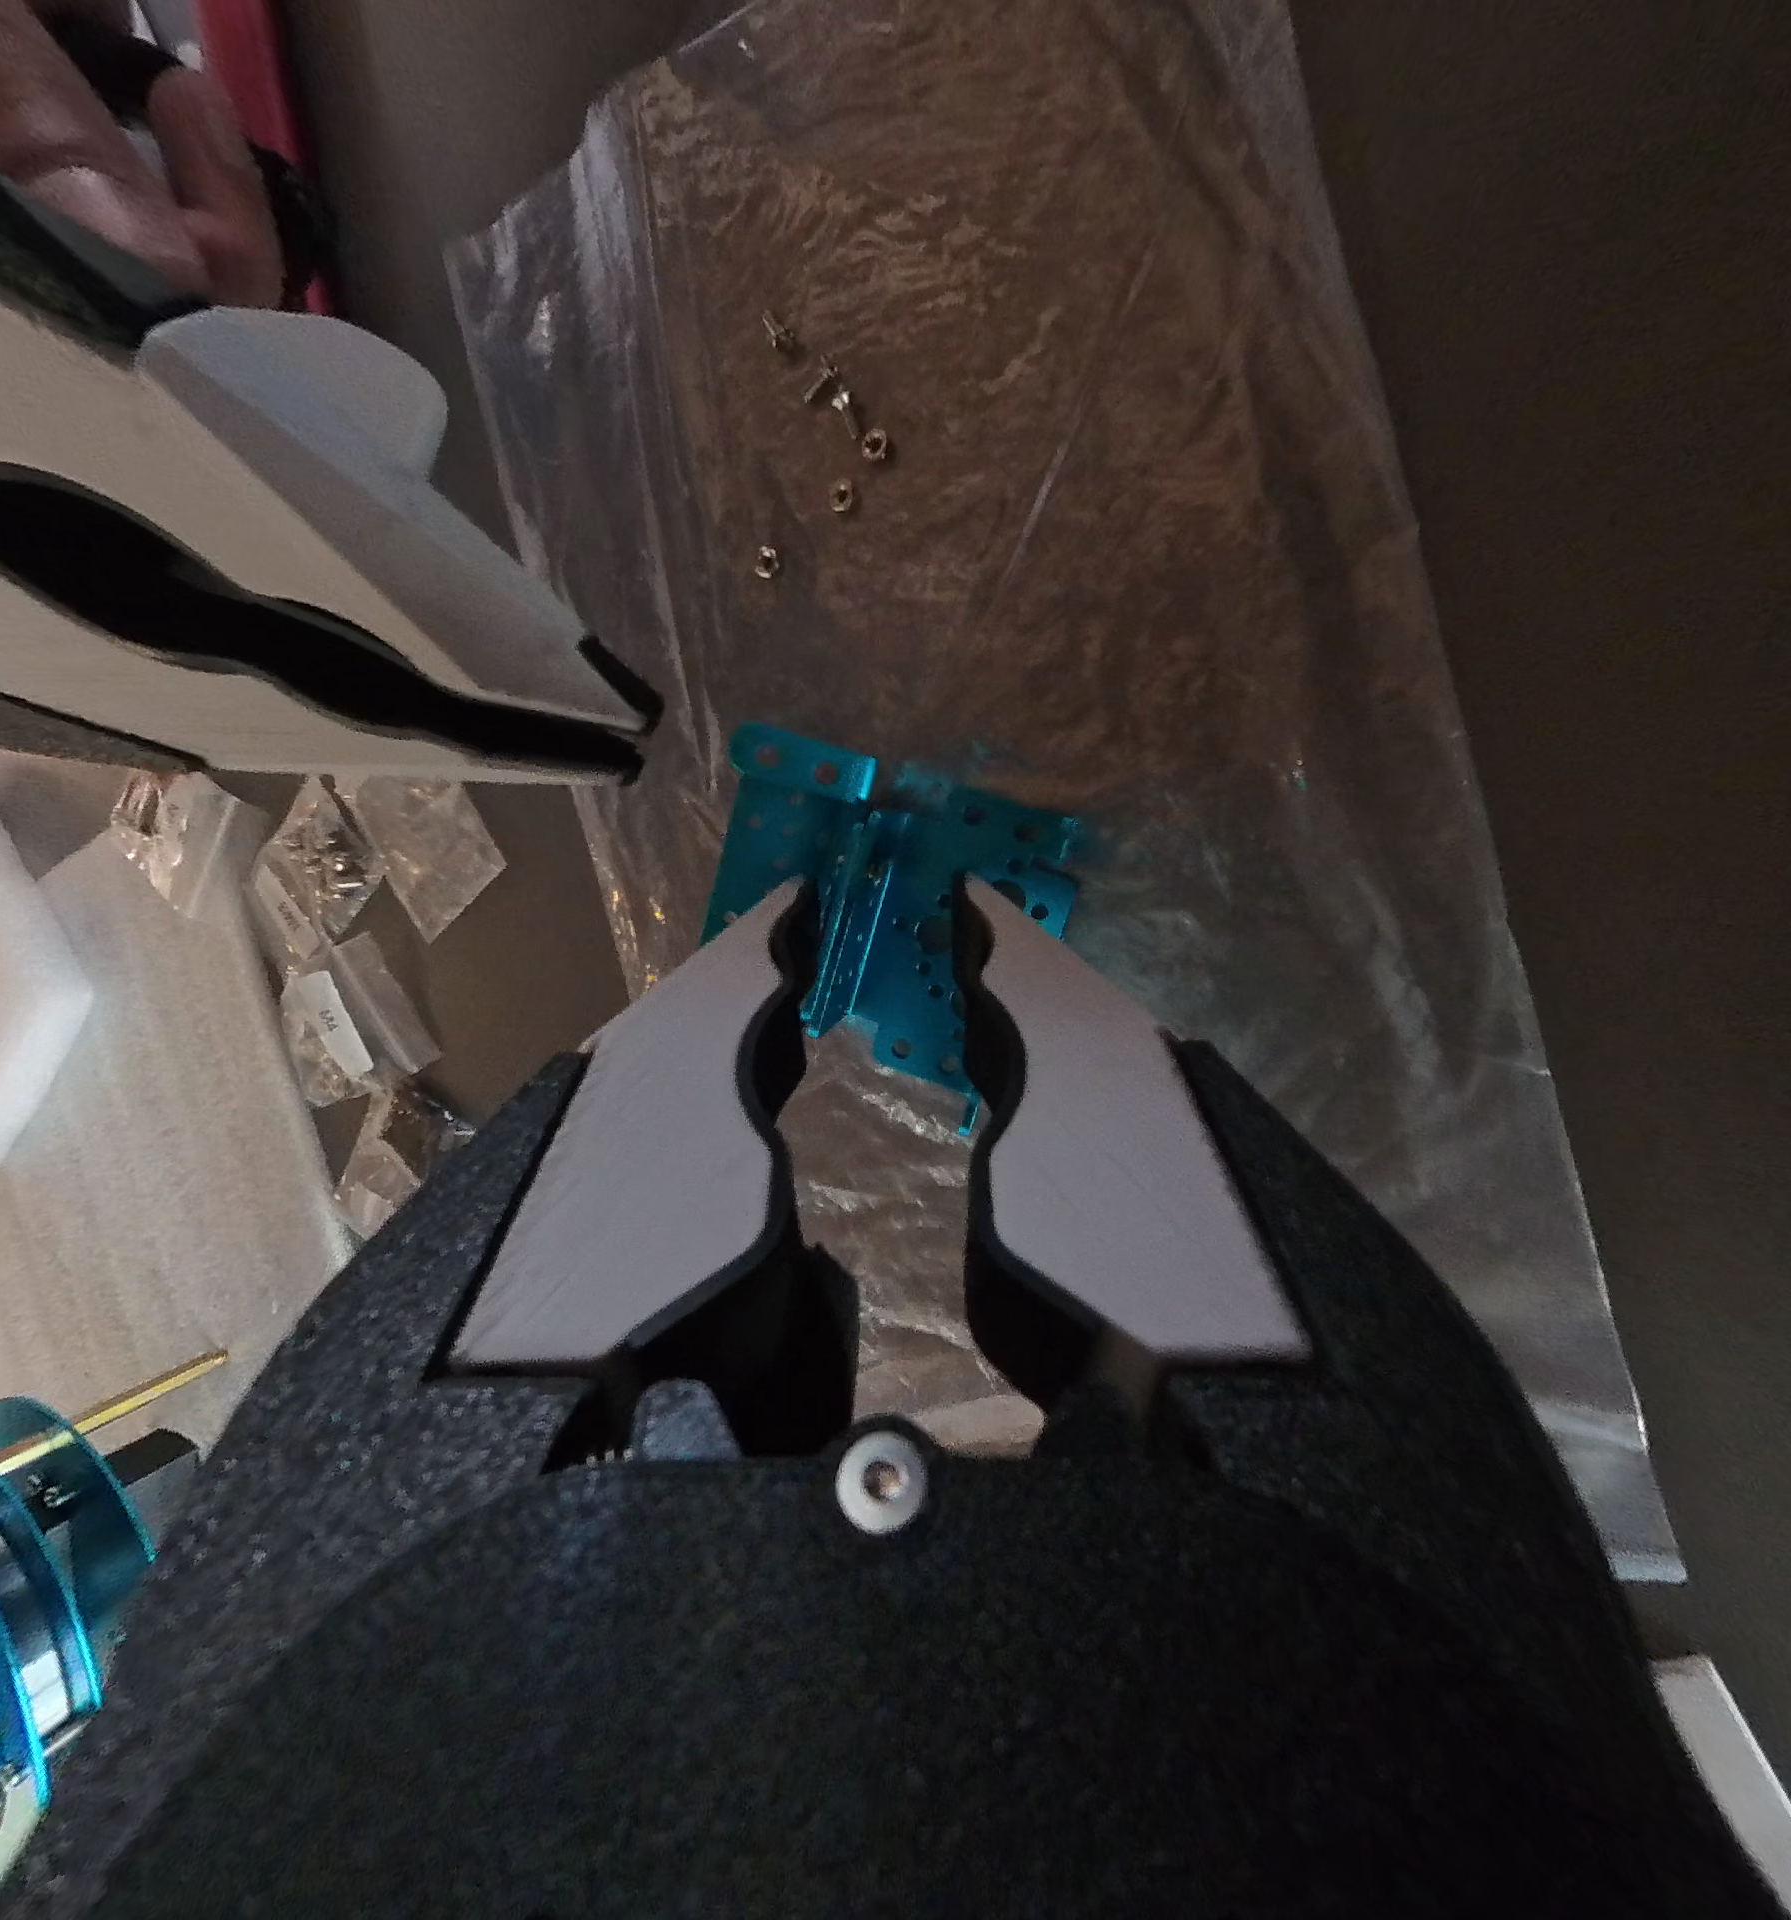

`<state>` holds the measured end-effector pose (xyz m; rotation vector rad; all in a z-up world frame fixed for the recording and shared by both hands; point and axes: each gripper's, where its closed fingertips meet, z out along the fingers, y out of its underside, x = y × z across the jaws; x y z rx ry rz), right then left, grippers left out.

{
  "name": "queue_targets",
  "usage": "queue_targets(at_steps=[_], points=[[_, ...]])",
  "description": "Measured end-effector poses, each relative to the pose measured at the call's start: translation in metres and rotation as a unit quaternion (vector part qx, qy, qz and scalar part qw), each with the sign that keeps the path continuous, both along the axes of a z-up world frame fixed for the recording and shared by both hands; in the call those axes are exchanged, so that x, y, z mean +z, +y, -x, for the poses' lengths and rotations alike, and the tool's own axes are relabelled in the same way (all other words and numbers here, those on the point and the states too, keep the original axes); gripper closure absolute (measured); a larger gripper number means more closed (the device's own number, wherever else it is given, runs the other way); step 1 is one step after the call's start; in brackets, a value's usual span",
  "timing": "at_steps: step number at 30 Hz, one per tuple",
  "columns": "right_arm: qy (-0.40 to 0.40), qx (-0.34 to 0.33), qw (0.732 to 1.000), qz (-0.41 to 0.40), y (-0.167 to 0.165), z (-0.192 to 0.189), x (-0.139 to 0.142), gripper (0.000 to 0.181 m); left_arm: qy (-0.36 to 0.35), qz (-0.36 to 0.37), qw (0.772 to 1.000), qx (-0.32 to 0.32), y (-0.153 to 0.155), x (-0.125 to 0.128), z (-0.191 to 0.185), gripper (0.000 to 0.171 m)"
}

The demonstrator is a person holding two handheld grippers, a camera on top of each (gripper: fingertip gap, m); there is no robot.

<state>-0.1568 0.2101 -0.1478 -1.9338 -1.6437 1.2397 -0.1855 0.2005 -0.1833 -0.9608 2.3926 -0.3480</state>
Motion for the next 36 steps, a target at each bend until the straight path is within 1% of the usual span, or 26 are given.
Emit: queue_targets(at_steps=[2, 3, 4, 10, 17, 20, 24, 27, 29, 33, 36], points=[[0.007, -0.001, 1.000, 0.002, 0.000, 0.001, 0.001, 0.178, -0.003, 0.002, 1.000, 0.002, 0.000, 0.000, -0.001, 0.148], [0.010, -0.003, 1.000, 0.004, 0.001, 0.002, 0.002, 0.177, -0.009, -0.002, 1.000, 0.006, 0.002, 0.001, -0.003, 0.157], [0.011, -0.004, 1.000, 0.006, 0.001, 0.002, 0.002, 0.178, -0.016, -0.008, 1.000, 0.006, 0.004, 0.002, -0.004, 0.161], [0.015, 0.001, 1.000, 0.015, -0.002, 0.004, 0.000, 0.177, -0.045, -0.011, 0.999, 0.003, 0.003, 0.007, -0.008, 0.166], [0.026, -0.004, 1.000, 0.016, 0.000, 0.007, 0.004, 0.177, -0.047, 0.013, 0.999, 0.005, -0.003, 0.008, -0.005, 0.167], [0.039, -0.006, 0.999, 0.018, 0.001, 0.007, 0.009, 0.177, -0.043, 0.009, 0.999, 0.002, -0.003, 0.009, -0.003, 0.167], [0.049, -0.003, 0.999, 0.020, -0.001, 0.008, 0.014, 0.177, -0.038, 0.021, 0.999, 0.000, -0.004, 0.018, 0.000, 0.168], [0.051, -0.001, 0.998, 0.025, -0.002, 0.009, 0.015, 0.177, -0.024, 0.054, 0.998, -0.003, -0.009, 0.023, 0.004, 0.168], [0.049, 0.001, 0.998, 0.026, -0.003, 0.009, 0.013, 0.177, -0.009, 0.078, 0.997, -0.007, -0.014, 0.020, 0.008, 0.168], [0.044, 0.005, 0.999, 0.028, -0.005, 0.010, 0.010, 0.177, 0.005, 0.070, 0.997, -0.013, -0.015, 0.008, 0.012, 0.167], [0.042, 0.006, 0.999, 0.029, -0.006, 0.011, 0.009, 0.177, 0.005, 0.082, 0.997, -0.010, -0.017, 0.009, 0.012, 0.167]])
